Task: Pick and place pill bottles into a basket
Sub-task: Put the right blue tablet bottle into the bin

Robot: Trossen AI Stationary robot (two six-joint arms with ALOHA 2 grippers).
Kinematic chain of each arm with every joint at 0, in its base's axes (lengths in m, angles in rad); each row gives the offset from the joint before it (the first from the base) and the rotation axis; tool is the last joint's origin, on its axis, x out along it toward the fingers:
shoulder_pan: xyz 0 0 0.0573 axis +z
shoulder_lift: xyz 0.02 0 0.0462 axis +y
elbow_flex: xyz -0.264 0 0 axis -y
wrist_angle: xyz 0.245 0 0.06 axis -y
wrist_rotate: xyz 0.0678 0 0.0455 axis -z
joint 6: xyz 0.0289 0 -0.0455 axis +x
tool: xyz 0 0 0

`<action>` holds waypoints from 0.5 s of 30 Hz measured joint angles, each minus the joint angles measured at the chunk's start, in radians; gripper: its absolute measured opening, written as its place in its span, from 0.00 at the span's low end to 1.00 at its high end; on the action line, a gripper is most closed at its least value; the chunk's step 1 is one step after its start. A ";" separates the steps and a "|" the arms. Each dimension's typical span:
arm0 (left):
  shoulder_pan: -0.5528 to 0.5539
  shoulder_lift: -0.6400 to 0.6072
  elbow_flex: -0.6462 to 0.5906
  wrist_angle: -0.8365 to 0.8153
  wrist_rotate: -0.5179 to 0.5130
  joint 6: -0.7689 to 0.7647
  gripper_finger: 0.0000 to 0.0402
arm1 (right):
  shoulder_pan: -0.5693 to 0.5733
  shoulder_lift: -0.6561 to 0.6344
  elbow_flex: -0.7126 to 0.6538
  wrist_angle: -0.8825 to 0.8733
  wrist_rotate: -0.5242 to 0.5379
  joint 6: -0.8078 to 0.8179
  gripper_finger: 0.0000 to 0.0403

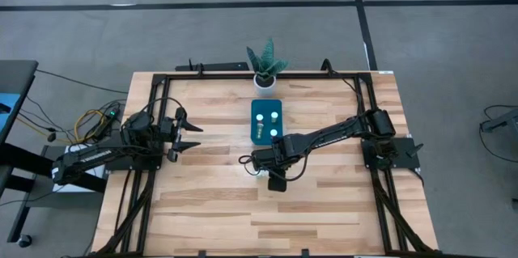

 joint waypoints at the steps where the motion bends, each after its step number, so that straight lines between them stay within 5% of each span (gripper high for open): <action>1: 0.000 0.000 0.000 0.000 0.000 0.000 0.53 | 0.002 -0.001 0.000 -0.006 0.000 0.000 0.30; 15: 0.000 0.000 0.000 0.000 0.000 0.000 0.53 | -0.025 -0.003 0.153 -0.255 0.001 -0.034 0.29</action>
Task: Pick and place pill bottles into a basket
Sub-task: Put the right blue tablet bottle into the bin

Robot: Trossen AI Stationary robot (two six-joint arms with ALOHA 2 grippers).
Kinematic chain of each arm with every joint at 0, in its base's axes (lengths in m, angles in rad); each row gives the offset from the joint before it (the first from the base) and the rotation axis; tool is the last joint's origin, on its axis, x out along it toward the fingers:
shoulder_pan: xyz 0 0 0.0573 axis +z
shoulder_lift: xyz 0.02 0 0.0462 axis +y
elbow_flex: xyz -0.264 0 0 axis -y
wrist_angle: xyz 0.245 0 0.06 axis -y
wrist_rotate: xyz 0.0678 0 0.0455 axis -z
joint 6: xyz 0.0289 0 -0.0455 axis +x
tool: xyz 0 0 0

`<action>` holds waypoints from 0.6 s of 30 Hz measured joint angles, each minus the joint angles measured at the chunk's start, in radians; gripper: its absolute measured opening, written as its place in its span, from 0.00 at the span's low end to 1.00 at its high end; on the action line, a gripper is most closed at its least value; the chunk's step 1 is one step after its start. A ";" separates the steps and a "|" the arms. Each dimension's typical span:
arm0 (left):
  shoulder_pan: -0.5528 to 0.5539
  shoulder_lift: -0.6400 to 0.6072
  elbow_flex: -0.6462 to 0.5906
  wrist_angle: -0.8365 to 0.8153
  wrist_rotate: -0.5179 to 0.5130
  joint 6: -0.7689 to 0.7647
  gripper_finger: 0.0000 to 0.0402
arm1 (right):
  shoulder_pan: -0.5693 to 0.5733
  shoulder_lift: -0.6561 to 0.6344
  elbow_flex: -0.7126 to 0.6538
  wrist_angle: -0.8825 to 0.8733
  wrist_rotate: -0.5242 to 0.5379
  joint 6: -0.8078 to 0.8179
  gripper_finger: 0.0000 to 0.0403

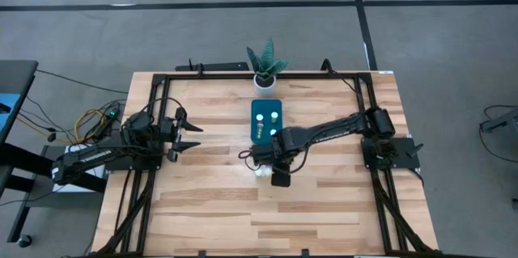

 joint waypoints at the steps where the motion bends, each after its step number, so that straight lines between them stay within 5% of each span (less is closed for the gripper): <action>1: 0.000 0.000 0.000 0.000 0.000 0.000 0.53 | -0.009 0.000 0.018 -0.016 0.001 -0.012 0.29; 18: 0.000 0.000 0.000 0.000 0.000 0.000 0.53 | -0.247 -0.002 0.255 -0.131 0.075 -0.264 0.29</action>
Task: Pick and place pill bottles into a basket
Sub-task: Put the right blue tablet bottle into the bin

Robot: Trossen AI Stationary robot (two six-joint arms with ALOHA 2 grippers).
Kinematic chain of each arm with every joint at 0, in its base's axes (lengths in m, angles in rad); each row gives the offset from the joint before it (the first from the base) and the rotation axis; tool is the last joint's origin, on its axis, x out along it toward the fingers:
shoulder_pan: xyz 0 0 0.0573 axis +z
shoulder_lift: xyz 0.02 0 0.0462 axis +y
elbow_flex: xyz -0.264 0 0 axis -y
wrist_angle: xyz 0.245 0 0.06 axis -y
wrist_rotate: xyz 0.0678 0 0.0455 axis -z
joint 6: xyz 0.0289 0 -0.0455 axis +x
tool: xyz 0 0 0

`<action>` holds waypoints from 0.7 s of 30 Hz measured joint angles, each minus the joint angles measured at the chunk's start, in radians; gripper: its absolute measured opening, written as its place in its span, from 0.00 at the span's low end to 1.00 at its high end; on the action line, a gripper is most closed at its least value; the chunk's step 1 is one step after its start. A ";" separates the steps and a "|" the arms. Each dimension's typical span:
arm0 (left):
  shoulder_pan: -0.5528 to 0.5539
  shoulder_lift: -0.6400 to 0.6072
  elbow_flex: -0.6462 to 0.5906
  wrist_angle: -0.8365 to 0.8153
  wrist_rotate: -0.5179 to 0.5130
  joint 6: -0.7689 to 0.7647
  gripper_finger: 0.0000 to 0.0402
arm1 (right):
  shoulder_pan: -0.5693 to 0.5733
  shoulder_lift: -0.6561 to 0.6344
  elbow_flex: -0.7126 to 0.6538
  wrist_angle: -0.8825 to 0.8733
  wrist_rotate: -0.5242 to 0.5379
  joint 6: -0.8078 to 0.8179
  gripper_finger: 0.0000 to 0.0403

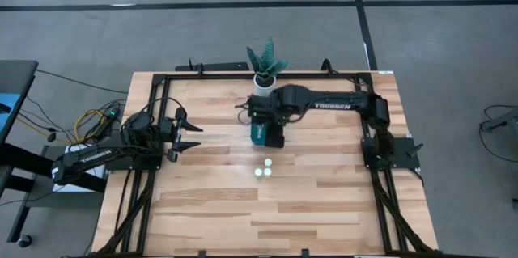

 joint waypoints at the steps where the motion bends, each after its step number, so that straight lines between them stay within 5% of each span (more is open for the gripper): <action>1: 0.000 0.000 0.000 0.000 0.000 0.000 0.53 | -0.013 0.000 0.000 0.000 0.000 -0.018 0.29; 21: 0.000 0.000 0.000 0.001 0.000 0.000 0.53 | -0.101 0.085 0.003 0.086 -0.029 -0.183 0.29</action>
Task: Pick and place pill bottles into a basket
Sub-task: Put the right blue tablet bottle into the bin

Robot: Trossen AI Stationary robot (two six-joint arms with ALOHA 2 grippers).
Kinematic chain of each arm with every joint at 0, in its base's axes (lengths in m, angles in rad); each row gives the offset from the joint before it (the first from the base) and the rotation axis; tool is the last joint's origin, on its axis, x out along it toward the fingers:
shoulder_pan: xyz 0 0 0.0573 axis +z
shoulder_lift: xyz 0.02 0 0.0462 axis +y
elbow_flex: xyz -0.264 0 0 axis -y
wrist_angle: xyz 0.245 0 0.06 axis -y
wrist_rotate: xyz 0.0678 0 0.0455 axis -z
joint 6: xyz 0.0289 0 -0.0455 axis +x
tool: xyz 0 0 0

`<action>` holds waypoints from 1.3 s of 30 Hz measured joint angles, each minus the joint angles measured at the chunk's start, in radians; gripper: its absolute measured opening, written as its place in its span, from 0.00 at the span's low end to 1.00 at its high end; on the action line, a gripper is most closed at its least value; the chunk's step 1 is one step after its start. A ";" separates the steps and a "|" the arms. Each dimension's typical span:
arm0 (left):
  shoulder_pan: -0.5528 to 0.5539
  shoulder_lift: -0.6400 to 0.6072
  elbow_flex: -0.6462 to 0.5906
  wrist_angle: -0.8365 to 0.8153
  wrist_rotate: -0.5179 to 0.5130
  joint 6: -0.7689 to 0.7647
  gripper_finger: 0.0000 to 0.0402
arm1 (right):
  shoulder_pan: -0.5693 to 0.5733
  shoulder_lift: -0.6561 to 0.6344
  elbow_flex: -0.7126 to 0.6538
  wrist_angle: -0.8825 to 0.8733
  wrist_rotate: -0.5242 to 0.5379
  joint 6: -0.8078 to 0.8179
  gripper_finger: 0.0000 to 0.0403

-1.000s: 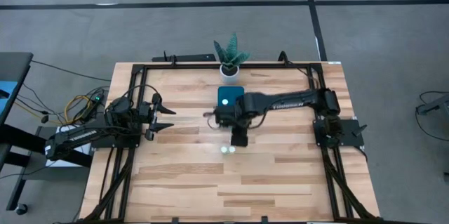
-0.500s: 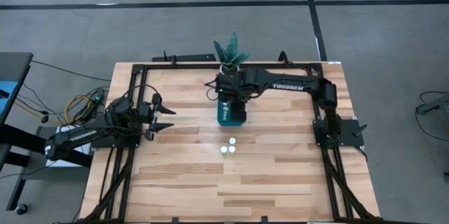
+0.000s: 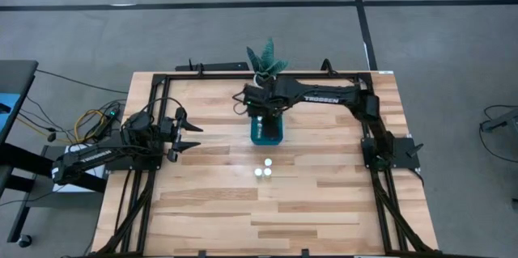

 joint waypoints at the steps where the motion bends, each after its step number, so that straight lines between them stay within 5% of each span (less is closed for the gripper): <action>1: 0.000 0.001 0.000 0.000 0.000 0.000 0.53 | -0.002 0.010 -0.004 -0.021 -0.002 -0.001 0.29; 25: 0.000 0.009 0.000 0.000 0.000 0.000 0.53 | 0.009 0.163 -0.001 0.016 -0.028 -0.062 0.30; 39: 0.000 0.009 0.000 0.000 0.000 0.000 0.53 | 0.009 0.164 -0.001 0.007 -0.028 -0.061 0.40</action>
